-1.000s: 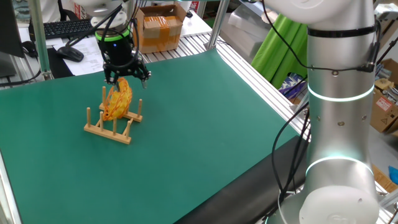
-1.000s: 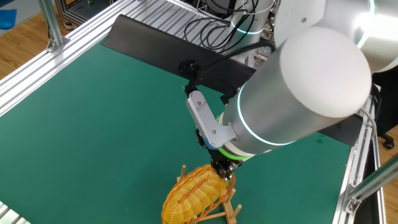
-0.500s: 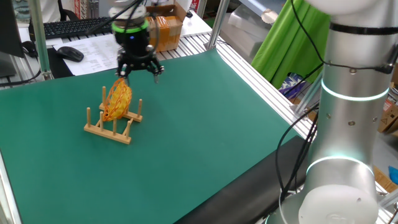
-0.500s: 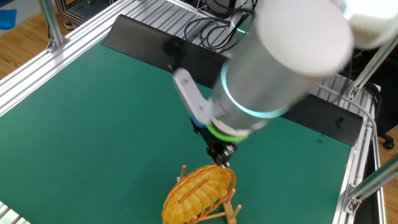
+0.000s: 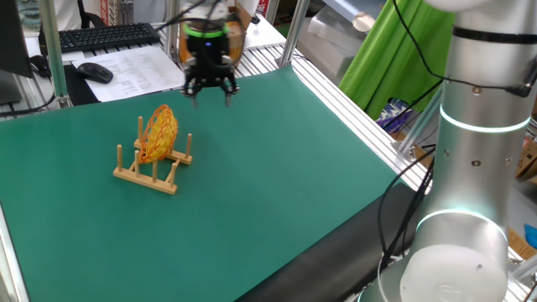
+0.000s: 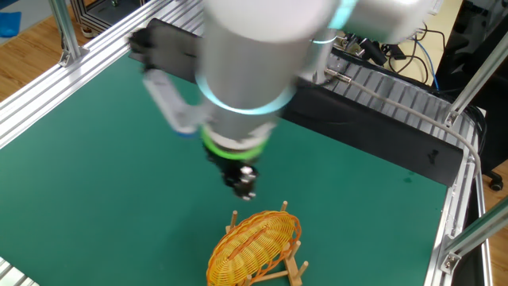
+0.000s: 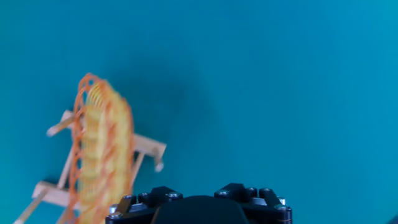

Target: Put the dish on the dish rack

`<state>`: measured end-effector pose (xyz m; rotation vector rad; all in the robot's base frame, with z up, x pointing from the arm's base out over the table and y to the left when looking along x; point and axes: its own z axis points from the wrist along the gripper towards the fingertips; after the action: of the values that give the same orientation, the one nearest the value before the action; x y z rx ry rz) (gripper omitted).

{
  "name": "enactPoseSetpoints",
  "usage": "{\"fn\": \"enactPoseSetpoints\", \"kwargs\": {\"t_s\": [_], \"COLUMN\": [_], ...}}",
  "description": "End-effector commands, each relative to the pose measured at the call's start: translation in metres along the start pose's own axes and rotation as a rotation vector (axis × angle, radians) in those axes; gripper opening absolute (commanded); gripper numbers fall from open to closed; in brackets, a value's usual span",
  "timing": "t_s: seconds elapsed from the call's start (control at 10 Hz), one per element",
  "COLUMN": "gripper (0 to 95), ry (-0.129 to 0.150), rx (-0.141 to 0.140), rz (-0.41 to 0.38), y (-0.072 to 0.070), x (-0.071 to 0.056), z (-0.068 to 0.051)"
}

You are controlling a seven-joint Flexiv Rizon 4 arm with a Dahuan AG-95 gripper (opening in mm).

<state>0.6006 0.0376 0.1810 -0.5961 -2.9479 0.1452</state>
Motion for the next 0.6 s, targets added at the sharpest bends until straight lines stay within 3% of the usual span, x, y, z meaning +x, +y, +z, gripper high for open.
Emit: {"fn": "enactPoseSetpoints", "kwargs": {"t_s": [0.1, 0.3, 0.6], "gripper": [0.0, 0.0, 0.0], "ry": [-0.004, -0.008, -0.054], "rx": [-0.092, -0.133, -0.168], "rz": [0.045, 0.075, 0.095], "y": [-0.015, -0.025, -0.043], "x": [-0.015, -0.027, -0.048], "z": [0.012, 0.026, 0.057]}}
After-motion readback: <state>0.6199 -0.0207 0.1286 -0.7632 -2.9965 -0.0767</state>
